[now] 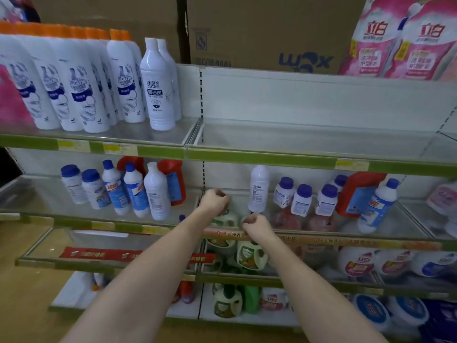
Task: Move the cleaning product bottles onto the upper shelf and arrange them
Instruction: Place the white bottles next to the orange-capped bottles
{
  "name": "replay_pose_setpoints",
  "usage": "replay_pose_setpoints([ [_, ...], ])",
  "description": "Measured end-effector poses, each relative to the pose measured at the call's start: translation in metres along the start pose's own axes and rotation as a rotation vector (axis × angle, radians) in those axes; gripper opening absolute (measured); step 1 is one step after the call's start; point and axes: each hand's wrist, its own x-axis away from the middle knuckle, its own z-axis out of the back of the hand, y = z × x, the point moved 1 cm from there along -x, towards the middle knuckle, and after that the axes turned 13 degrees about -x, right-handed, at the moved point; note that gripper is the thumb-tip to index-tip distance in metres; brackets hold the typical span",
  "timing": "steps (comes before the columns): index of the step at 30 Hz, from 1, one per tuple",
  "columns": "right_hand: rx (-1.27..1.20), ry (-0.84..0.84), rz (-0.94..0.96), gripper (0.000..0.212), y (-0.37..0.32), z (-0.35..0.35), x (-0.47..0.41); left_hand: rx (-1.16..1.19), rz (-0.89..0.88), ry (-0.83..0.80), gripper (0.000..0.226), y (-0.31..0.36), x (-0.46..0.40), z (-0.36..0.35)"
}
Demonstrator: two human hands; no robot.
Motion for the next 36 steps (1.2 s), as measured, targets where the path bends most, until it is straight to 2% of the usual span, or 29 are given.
replay_pose_setpoints([
  [5,-0.116,0.07,-0.072,0.02,-0.003,0.017,-0.037,-0.008,0.029,-0.12,0.016,-0.006,-0.043,-0.015],
  [8,-0.127,0.125,-0.085,0.013,-0.005,0.03,-0.053,-0.027,0.031,-0.133,0.019,-0.01,-0.065,-0.027],
  [13,-0.137,0.125,-0.085,0.017,0.001,0.049,-0.074,-0.034,0.023,-0.195,0.024,0.001,-0.087,-0.052],
  [20,-0.18,0.095,-0.074,0.02,0.025,0.064,-0.116,-0.066,0.058,-0.142,0.019,0.011,-0.114,-0.091],
  [27,-0.095,-0.023,-0.052,0.033,0.042,0.08,-0.168,-0.083,0.095,-0.113,0.06,0.02,-0.137,-0.117],
  [30,-0.065,-0.067,-0.024,0.035,0.046,0.084,-0.191,-0.072,0.086,-0.068,0.064,0.029,-0.149,-0.128],
  [36,0.047,-0.151,0.01,0.058,0.05,0.09,-0.221,0.078,0.073,0.016,0.081,0.044,-0.161,-0.147],
])
